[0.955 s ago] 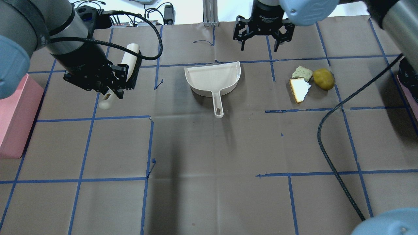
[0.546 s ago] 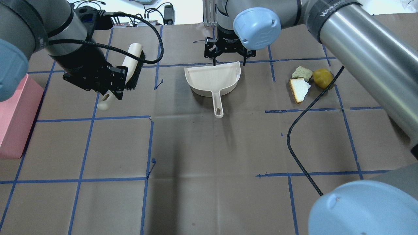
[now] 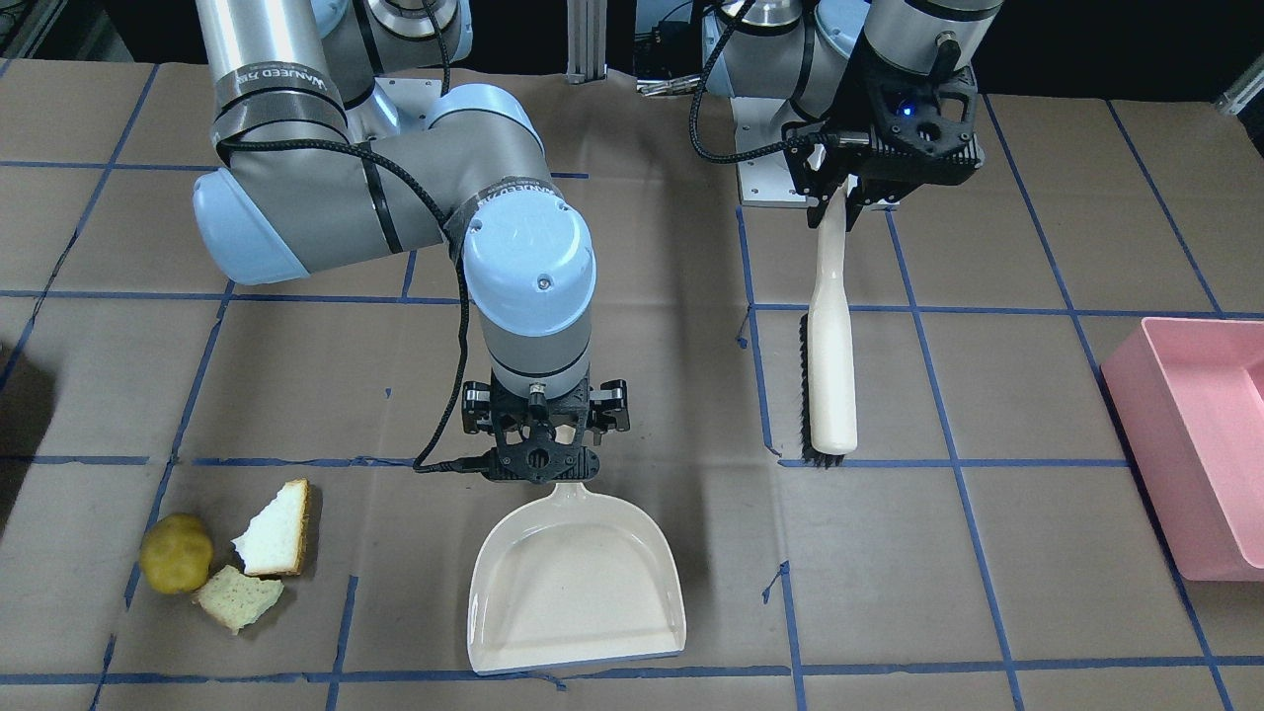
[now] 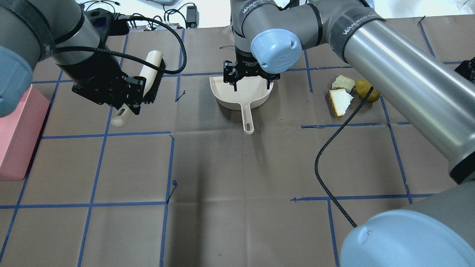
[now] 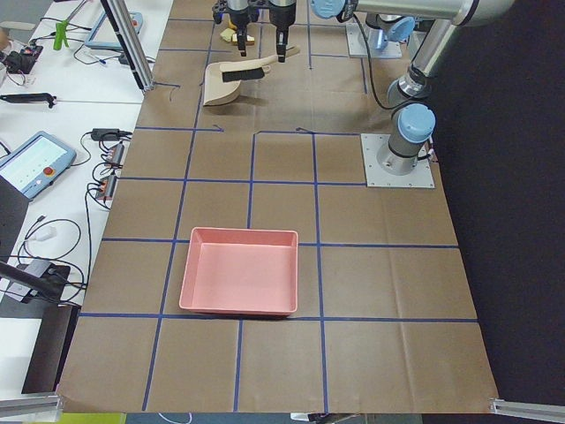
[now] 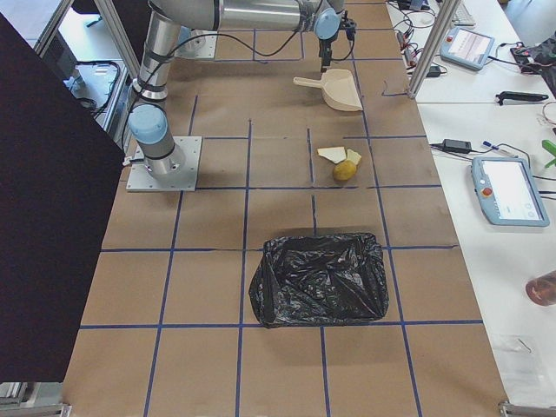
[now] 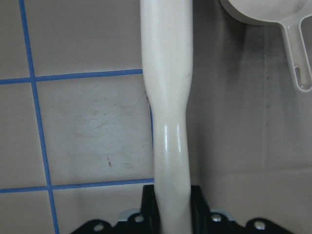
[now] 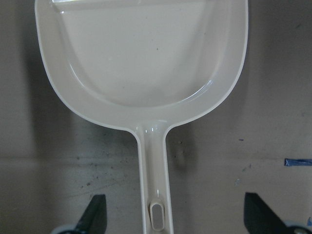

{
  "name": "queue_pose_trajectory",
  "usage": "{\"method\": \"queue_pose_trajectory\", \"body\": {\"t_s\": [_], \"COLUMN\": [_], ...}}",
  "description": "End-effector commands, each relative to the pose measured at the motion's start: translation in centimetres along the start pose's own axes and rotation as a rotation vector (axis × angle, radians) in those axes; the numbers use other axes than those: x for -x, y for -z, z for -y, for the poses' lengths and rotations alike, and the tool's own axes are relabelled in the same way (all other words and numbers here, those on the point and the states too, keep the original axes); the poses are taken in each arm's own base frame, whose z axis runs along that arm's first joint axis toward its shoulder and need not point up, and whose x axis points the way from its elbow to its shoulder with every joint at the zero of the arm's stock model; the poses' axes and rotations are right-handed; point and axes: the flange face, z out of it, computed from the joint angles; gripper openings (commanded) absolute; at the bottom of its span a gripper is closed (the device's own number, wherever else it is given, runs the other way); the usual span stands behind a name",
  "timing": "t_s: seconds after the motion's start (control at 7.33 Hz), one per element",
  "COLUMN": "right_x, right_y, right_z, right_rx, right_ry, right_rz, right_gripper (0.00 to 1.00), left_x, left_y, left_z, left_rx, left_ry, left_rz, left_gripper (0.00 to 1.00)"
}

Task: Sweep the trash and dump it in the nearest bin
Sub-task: 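Lower the right gripper onto the cream dustpan handle and grasp it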

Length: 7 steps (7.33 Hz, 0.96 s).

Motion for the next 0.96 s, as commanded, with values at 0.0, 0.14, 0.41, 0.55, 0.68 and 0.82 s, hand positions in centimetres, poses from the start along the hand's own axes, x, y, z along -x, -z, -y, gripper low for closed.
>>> {"method": "queue_pose_trajectory", "body": {"t_s": [0.0,0.14,0.41,0.55,0.68,0.82], "right_x": [1.0,0.5,-0.3,0.1,0.2,0.2], "right_y": [-2.8,-4.1,-6.5,-6.8,-8.1,-8.4], "right_z": [-1.3,-1.5,-2.0,-2.0,-2.4,-2.5], "right_rx": [0.041,0.024,-0.055,-0.058,-0.038,-0.032], "right_ry": [0.024,0.021,0.008,0.008,0.01,0.01], "right_rz": [-0.014,-0.008,0.019,0.022,0.013,0.013], "right_gripper": [0.99,0.99,1.0,1.0,1.0,1.0], "left_x": [-0.5,-0.7,-0.7,-0.8,-0.8,-0.8], "left_y": [0.1,0.1,0.1,0.1,0.1,0.1], "left_z": [-0.1,-0.1,-0.1,-0.2,-0.2,-0.2], "left_rx": [-0.003,-0.003,-0.003,-0.003,-0.002,-0.002], "left_ry": [-0.015,-0.018,-0.018,-0.019,-0.019,-0.019], "left_rz": [-0.004,-0.005,-0.01,-0.01,-0.01,-0.01], "left_gripper": [0.07,0.07,0.07,0.07,0.07,0.07]}}
